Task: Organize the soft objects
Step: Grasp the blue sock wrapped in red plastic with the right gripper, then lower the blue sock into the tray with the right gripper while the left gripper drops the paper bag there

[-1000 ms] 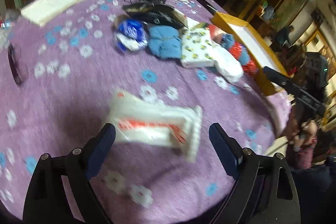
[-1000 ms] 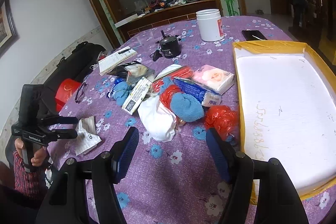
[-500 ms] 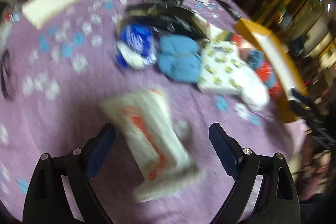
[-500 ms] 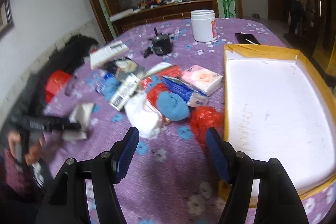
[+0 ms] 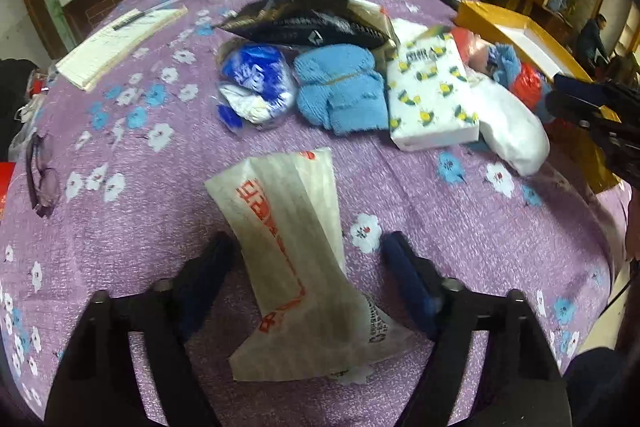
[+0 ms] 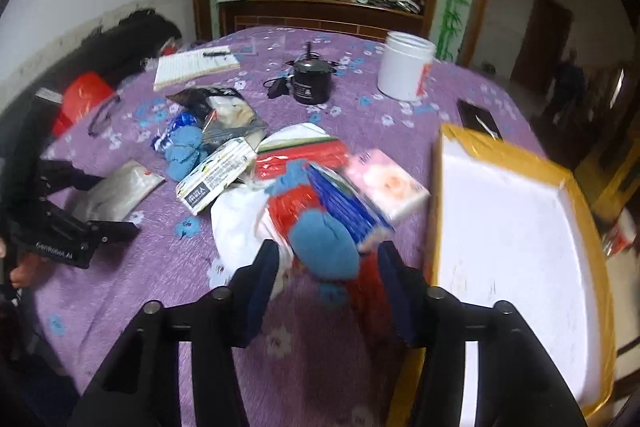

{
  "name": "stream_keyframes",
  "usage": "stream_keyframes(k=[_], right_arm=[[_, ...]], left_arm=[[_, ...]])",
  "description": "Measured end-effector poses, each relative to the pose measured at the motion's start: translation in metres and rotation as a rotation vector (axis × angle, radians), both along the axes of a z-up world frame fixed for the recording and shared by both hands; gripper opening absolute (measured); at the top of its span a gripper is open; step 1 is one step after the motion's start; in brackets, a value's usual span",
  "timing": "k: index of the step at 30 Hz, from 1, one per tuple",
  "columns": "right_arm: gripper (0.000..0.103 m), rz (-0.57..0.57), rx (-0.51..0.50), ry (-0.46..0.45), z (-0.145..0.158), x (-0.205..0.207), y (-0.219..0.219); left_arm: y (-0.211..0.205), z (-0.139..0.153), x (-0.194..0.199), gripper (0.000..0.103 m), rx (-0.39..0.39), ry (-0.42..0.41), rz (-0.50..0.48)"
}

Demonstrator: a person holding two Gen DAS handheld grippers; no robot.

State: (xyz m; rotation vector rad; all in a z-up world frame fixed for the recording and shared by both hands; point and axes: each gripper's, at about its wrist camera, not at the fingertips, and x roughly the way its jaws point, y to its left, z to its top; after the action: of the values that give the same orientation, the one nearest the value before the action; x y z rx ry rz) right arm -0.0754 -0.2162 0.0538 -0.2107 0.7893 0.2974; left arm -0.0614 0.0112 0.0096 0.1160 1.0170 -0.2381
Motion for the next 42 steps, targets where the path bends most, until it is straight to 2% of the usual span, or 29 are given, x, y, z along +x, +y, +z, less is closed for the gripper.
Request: stream_keyframes(k=[1, 3, 6, 7, 10, 16, 19, 22, 27, 32, 35, 39, 42], right_arm=[[0.040, 0.002, -0.017, -0.009, -0.001, 0.003, 0.004], [0.029, -0.006, -0.054, 0.002, -0.007, 0.012, 0.010], [0.030, -0.014, -0.078, 0.050, -0.024, 0.026, 0.015], [0.025, -0.015, -0.082, 0.061, -0.029, 0.027, 0.014], [0.020, -0.006, -0.011, 0.038, -0.027, 0.019, 0.007], [0.019, -0.015, 0.203, -0.001, -0.006, -0.004, -0.026], [0.019, -0.078, 0.324, -0.055, 0.001, -0.019, -0.067], [0.019, -0.204, 0.371, -0.106, 0.003, -0.023, -0.114], [0.019, -0.319, 0.426, -0.119, -0.002, -0.008, -0.164], [0.019, -0.301, 0.506, -0.084, -0.012, 0.016, -0.162], [0.019, -0.280, 0.504, -0.091, -0.010, 0.024, -0.150], [0.019, -0.263, 0.544, -0.034, -0.016, 0.037, -0.136], [0.019, -0.229, 0.630, -0.011, -0.005, 0.037, -0.134]], left_arm=[[0.001, 0.001, 0.000, 0.049, -0.005, -0.009, 0.006], [0.003, 0.003, 0.001, 0.045, -0.020, -0.006, 0.016], [0.002, 0.005, -0.002, 0.044, -0.032, -0.031, 0.017], [0.002, 0.006, -0.004, 0.044, -0.039, -0.040, 0.015], [0.002, 0.014, -0.007, 0.044, -0.070, -0.069, 0.010], [-0.003, 0.029, -0.010, 0.044, -0.136, -0.098, -0.025], [-0.011, 0.033, -0.014, 0.044, -0.146, -0.105, -0.049], [-0.020, 0.034, -0.014, 0.044, -0.154, -0.102, -0.064], [-0.036, 0.034, -0.013, 0.044, -0.164, -0.094, -0.091], [-0.050, 0.039, -0.008, 0.044, -0.178, -0.091, -0.121], [-0.062, 0.047, -0.005, 0.044, -0.195, -0.097, -0.148], [-0.085, 0.060, -0.003, 0.044, -0.217, -0.109, -0.204], [-0.107, 0.069, 0.002, 0.044, -0.233, -0.114, -0.246]])
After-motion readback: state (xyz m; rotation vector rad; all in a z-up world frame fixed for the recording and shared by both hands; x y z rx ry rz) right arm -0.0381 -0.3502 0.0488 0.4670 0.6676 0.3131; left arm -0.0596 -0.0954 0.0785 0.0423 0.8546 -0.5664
